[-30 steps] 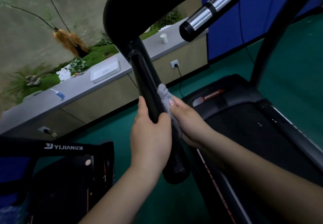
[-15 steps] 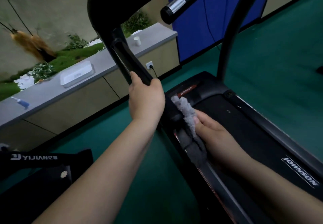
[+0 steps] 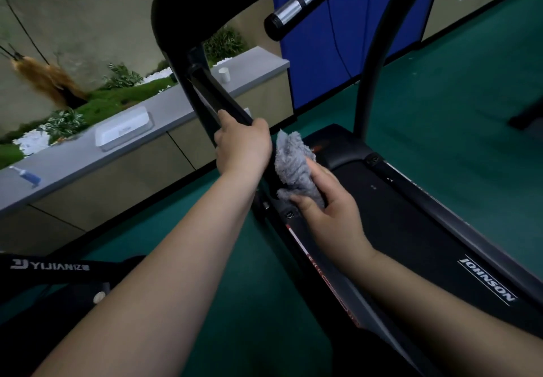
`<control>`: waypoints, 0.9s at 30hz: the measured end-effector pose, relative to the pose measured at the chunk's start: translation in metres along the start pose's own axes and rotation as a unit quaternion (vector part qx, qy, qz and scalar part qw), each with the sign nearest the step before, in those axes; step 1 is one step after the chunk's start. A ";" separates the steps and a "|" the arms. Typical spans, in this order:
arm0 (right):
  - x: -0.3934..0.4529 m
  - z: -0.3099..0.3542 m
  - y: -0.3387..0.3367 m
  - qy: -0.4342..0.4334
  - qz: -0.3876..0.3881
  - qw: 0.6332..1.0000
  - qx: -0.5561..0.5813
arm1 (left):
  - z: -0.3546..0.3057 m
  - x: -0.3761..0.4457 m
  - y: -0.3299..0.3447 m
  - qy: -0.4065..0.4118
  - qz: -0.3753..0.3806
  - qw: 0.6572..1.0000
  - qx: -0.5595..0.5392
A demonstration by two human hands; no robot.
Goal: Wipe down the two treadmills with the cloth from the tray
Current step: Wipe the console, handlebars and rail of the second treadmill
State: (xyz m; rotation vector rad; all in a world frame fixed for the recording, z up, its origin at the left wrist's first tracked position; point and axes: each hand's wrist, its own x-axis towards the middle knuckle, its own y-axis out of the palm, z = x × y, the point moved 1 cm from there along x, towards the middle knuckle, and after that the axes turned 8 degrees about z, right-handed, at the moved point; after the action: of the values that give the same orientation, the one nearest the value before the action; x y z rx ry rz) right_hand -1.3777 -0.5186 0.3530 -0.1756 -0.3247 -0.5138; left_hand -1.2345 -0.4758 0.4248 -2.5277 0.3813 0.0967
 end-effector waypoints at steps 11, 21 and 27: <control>0.014 -0.004 -0.024 -0.008 0.099 0.995 -0.016 | -0.002 0.002 0.000 -0.002 -0.009 0.999 0.037; 0.149 0.003 -0.099 -0.056 0.141 0.984 -0.091 | -0.028 0.025 0.005 -0.093 -0.016 0.963 0.253; 0.266 0.034 -0.147 -0.158 0.235 0.941 -0.184 | -0.030 -0.001 0.019 -0.109 -0.095 0.945 0.293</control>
State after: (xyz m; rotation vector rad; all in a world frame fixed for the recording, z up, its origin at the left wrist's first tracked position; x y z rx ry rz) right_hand -1.2422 -0.7566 0.4895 -0.6869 -0.4815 -0.0623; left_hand -1.2410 -0.5078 0.4399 -1.9260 0.0563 0.1601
